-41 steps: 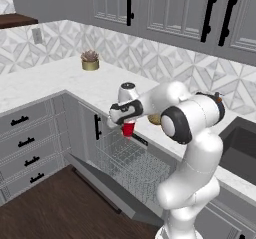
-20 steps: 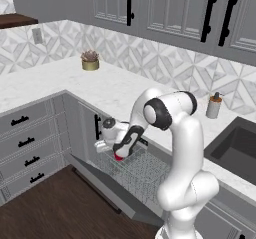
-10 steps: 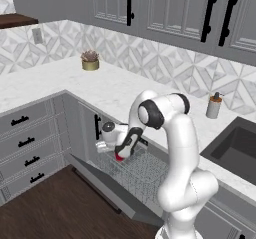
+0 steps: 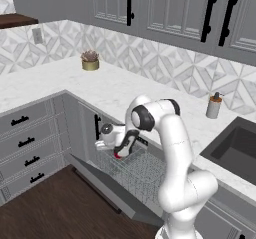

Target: Pick up the cup and bowl from the counter, place them in the dishwasher, and close the dishwasher door.

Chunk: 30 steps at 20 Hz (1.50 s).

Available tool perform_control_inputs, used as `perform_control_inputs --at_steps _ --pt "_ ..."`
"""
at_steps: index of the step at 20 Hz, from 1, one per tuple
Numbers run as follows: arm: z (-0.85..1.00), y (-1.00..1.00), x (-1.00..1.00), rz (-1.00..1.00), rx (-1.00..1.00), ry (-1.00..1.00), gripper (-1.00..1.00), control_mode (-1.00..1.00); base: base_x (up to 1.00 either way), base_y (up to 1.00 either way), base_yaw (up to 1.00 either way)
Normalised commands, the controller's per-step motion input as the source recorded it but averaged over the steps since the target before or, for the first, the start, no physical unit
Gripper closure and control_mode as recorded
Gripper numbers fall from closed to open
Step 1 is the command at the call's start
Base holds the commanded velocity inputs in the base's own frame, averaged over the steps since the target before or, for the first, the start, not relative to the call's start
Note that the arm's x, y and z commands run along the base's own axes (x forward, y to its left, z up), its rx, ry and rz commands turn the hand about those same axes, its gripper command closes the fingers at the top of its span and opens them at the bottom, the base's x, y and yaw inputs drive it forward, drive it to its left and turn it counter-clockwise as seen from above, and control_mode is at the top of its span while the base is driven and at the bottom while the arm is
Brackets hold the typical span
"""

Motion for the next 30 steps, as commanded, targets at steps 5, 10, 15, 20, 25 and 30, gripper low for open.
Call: perform_control_inputs --at_steps 5,10,15,20,25,30 --pt "-0.52 0.26 0.42 0.00 -0.02 0.00 1.00 -1.00 0.00 0.00 0.00" --pt "-0.41 0.21 0.17 0.00 0.00 0.01 1.00 -1.00 0.00 0.00 0.00" --pt "-0.18 0.22 0.01 0.00 0.00 0.08 -1.00 -1.00 0.00 0.00 0.00" --pt "0.00 0.25 -0.19 0.00 0.00 0.02 -1.00 -1.00 0.00 0.00 0.00" --pt "0.61 0.10 -0.51 0.00 0.00 -0.13 -1.00 -1.00 0.00 0.00 0.00" --pt "1.00 0.10 -0.49 0.00 0.00 -0.04 -1.00 -1.00 0.00 0.00 0.00"
